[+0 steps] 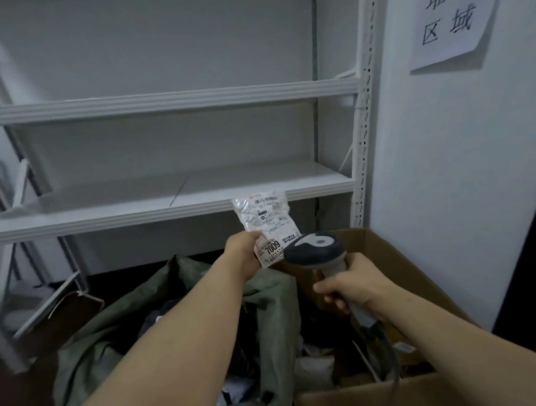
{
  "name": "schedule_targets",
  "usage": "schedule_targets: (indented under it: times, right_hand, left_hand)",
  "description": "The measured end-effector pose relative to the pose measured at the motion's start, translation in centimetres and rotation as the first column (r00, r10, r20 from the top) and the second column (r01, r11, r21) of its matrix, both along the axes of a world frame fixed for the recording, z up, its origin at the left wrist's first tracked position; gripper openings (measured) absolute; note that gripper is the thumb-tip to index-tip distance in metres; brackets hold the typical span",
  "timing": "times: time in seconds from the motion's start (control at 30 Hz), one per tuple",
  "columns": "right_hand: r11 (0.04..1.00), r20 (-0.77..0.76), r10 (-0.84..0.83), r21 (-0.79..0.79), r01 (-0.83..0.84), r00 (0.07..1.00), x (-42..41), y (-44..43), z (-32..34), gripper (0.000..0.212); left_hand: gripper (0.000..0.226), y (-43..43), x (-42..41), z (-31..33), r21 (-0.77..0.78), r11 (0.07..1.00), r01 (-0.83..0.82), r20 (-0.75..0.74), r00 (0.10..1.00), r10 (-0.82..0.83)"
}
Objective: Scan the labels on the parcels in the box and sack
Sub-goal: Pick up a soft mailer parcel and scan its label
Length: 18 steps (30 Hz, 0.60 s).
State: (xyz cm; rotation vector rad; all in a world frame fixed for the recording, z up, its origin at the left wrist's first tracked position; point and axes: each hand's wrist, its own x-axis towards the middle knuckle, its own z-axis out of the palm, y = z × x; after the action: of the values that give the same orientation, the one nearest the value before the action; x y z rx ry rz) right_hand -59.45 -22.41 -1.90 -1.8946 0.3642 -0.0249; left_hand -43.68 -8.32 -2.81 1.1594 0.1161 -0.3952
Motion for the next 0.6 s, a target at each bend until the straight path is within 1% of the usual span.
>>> schedule_targets:
  times: [0.07, 0.17, 0.43, 0.6]
  right_hand:
    - [1.0, 0.006, 0.008, -0.026, -0.007, 1.0, -0.3, 0.4, 0.3, 0.008]
    - [0.998, 0.034, 0.019, -0.052, -0.017, 0.999, -0.6, 1.0, 0.7, 0.008]
    - [0.992, 0.01, 0.084, -0.091, -0.082, 0.996, -1.1, 1.5, 1.0, 0.009]
    - [0.991, 0.013, 0.113, -0.079, -0.111, 0.994, -1.0, 1.7, 1.0, 0.011]
  left_hand:
    - [0.029, 0.3, 0.1, 0.0, -0.052, 0.999, -0.01, -0.022, 1.0, 0.008]
    - [0.033, 0.6, 0.1, -0.1, -0.088, 0.996, -0.018, -0.039, 0.999, 0.015]
    - [0.03, 1.2, -0.6, -0.1, -0.07, 0.995, -0.07, -0.032, 0.997, 0.068]
    - [0.036, 1.1, -0.7, -0.1, -0.047, 0.995, -0.085, -0.036, 0.996, 0.084]
